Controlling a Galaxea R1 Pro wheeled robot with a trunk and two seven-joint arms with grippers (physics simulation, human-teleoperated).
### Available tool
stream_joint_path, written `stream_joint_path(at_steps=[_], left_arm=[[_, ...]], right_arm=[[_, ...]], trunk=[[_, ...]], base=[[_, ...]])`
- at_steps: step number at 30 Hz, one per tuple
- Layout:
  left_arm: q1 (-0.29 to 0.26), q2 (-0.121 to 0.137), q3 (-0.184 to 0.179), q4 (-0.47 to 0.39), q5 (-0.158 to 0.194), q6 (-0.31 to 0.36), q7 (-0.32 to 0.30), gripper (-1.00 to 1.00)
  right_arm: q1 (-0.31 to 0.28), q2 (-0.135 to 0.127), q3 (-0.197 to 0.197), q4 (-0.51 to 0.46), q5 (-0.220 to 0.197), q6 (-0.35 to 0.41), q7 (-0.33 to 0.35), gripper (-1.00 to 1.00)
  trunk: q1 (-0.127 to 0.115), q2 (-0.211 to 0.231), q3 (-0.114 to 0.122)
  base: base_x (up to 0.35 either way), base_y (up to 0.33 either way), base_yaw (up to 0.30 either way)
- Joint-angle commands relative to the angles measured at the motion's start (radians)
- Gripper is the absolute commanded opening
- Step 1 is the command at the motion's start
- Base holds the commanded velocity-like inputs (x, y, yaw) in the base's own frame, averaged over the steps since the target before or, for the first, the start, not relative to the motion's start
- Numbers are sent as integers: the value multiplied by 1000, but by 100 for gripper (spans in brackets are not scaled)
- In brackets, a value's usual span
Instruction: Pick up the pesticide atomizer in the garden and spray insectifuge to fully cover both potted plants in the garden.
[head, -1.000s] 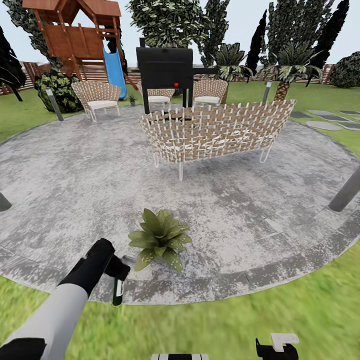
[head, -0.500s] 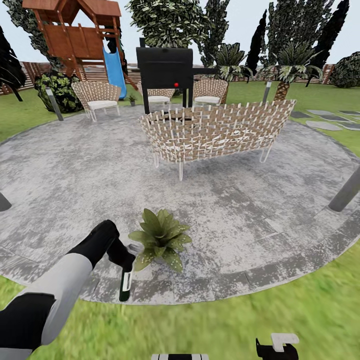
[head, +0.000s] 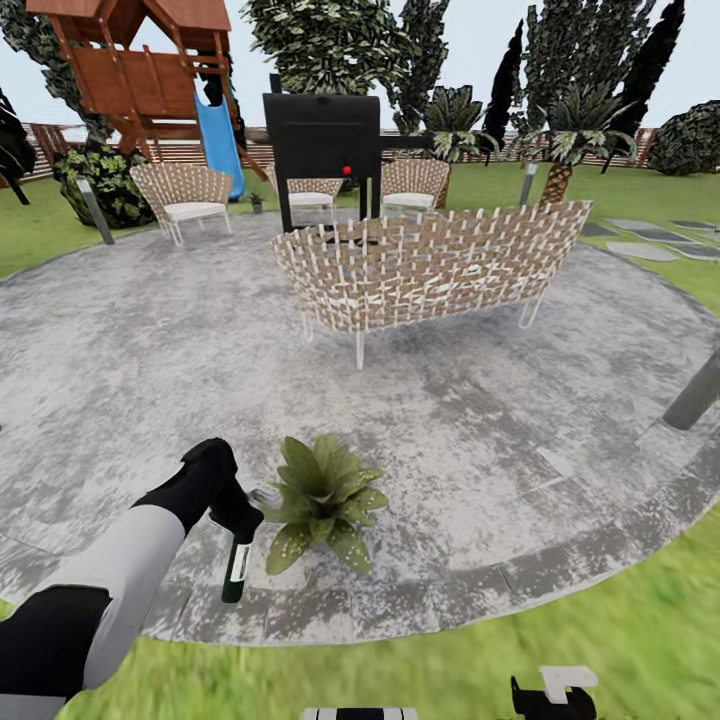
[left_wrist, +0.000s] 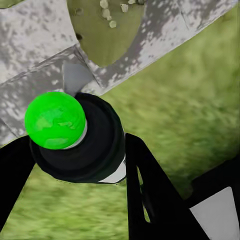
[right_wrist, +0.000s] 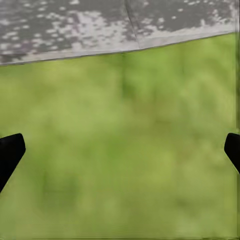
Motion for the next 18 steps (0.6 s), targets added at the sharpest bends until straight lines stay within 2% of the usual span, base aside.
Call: stream_joint_path(at_steps=[1, 9, 15, 18], left_arm=[[-1, 1, -4, -2, -7, 7, -10, -100], [-3, 3, -3, -4, -7, 7, -11, -100], [-3, 2, -3, -4, -7, 7, -11, -100], [-3, 0, -3, -4, -7, 8, -11, -100]], right_arm=[[-1, 0, 9, 1, -11, -3, -2, 100], [-1, 0, 9, 1, -11, -3, -2, 100], [-1, -1, 9, 2, -11, -4, -3, 100], [-1, -1, 9, 2, -11, -5, -3, 100]], trunk=[[0, 0, -1], [0, 0, -1], [0, 0, -1], [0, 0, -1]], base=[[18, 1, -264], [3, 2, -264], [80, 215, -32], [70, 85, -2]])
